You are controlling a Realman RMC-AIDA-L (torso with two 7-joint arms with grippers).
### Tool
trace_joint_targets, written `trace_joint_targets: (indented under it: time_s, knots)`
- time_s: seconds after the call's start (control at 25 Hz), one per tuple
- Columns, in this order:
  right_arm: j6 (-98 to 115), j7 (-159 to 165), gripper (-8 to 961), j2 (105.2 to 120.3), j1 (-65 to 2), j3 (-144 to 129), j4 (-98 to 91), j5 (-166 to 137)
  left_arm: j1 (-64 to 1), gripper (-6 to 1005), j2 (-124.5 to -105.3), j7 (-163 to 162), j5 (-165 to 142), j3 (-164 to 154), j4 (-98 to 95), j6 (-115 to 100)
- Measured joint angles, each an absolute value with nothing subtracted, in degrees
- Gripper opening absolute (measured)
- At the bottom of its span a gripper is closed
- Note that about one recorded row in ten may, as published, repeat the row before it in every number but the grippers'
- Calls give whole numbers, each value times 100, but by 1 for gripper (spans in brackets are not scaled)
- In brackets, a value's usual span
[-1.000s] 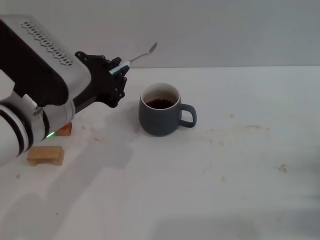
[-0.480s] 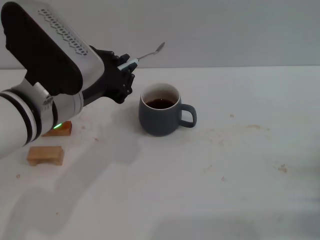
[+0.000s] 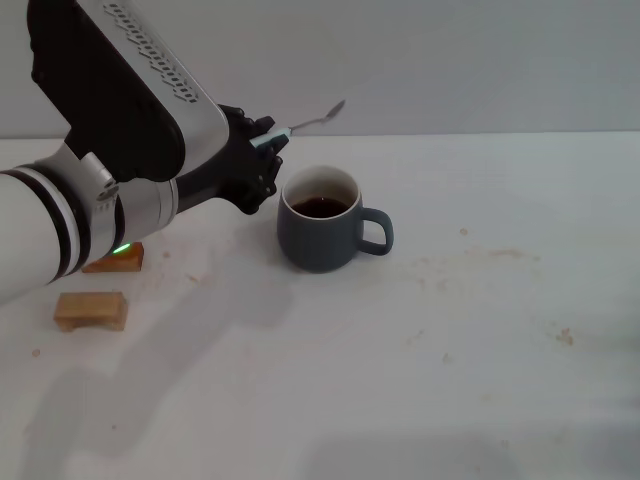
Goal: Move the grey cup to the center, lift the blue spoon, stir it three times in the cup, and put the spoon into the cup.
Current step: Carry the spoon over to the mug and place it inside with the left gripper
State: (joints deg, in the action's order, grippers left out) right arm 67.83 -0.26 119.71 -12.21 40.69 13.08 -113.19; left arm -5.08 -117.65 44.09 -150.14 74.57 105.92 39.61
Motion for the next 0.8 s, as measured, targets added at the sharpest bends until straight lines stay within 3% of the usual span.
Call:
trace_joint_targets:
  time_s: [0.8]
  knots:
    - [7038, -21, -2, 11970, -877, 4069, 1327, -11238, -1101, 139, -11786, 4599, -15181, 7756, 10403, 5340]
